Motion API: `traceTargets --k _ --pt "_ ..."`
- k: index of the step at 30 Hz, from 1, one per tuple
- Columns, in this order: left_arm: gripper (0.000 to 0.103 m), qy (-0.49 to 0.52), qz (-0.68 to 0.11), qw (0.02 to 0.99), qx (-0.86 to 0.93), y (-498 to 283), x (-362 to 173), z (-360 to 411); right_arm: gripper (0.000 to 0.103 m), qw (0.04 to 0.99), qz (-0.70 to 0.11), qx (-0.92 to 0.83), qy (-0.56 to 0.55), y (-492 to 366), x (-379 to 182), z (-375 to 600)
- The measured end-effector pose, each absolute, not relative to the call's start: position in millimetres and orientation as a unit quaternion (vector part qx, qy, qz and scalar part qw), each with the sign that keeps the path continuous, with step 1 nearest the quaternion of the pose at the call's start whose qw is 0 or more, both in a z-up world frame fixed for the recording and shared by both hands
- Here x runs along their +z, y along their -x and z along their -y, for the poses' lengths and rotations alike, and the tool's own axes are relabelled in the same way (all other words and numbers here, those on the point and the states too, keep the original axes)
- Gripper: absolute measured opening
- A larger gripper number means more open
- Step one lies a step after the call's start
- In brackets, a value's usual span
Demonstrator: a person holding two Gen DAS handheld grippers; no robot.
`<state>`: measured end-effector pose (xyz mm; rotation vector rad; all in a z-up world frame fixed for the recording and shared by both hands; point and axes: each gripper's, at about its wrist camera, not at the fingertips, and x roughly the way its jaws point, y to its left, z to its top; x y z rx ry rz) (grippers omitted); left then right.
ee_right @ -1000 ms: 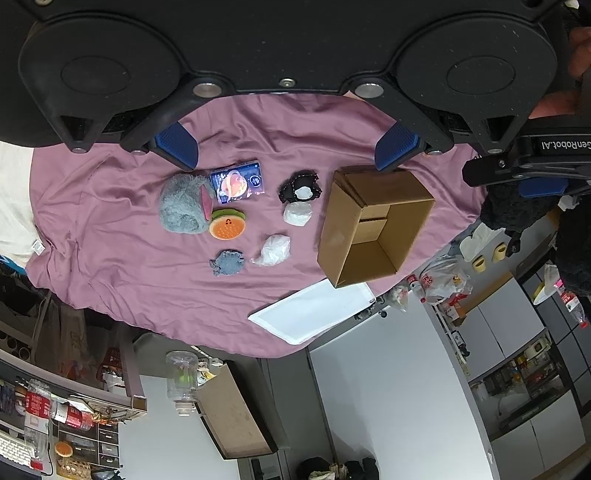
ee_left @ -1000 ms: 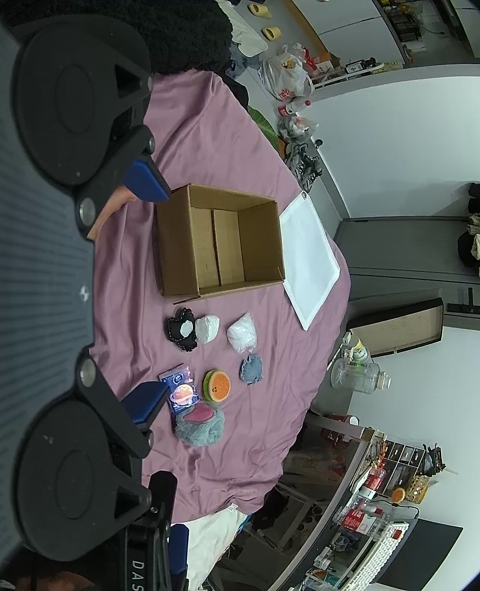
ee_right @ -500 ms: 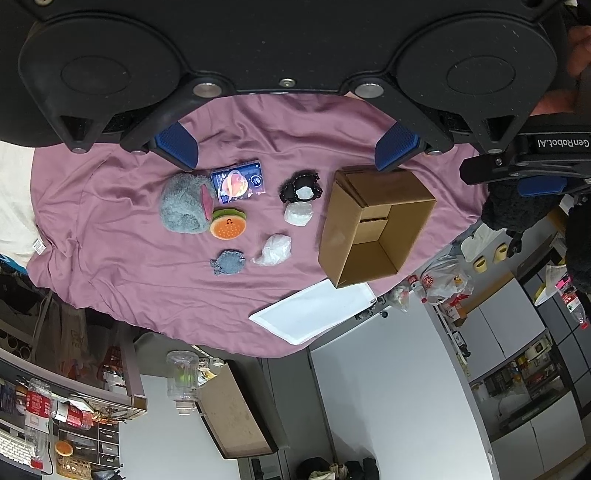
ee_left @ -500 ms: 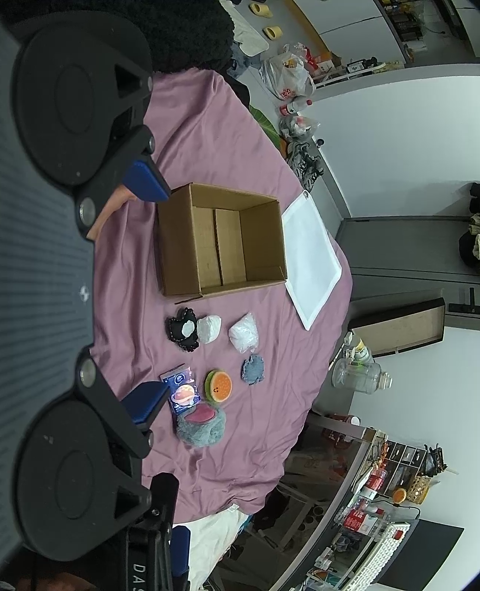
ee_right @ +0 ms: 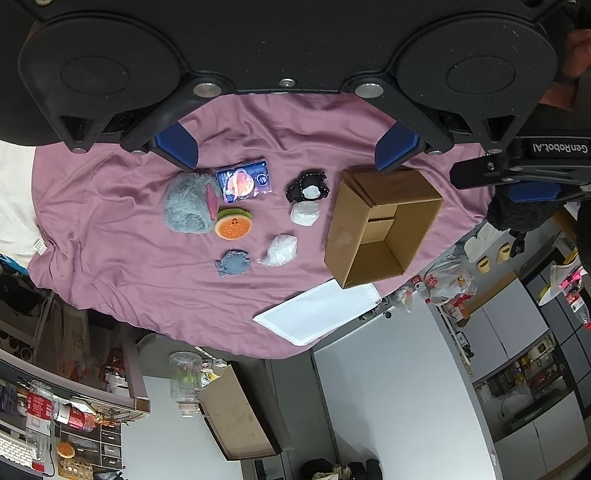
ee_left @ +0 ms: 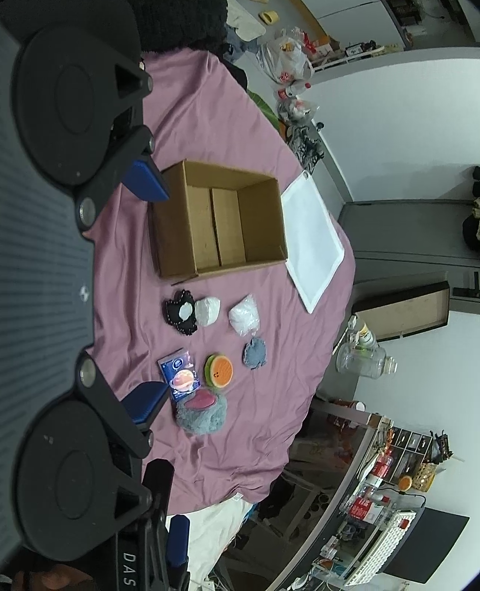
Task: Organize soft objects
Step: 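Move both tools toward the soft objects beside the cardboard box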
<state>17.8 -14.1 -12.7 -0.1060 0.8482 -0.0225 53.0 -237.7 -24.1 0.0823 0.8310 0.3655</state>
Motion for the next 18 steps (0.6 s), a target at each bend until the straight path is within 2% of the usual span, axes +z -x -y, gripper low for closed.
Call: traceTargets --k 8,12,18 --pt "0.103 0.082 -0.439 0.895 -0.013 -34 -22 15 0.103 0.897 -0.401 0.176 -0.053 -64 -38 246" --pt "0.103 0.051 -0.439 0.897 0.013 -44 -30 17 0.103 0.896 -0.406 0.168 -0.066 -73 -47 251" --pt "0.103 0.061 -0.449 0.892 0.003 -60 -42 17 0.103 0.897 -0.409 0.147 -0.087 -86 -60 261"
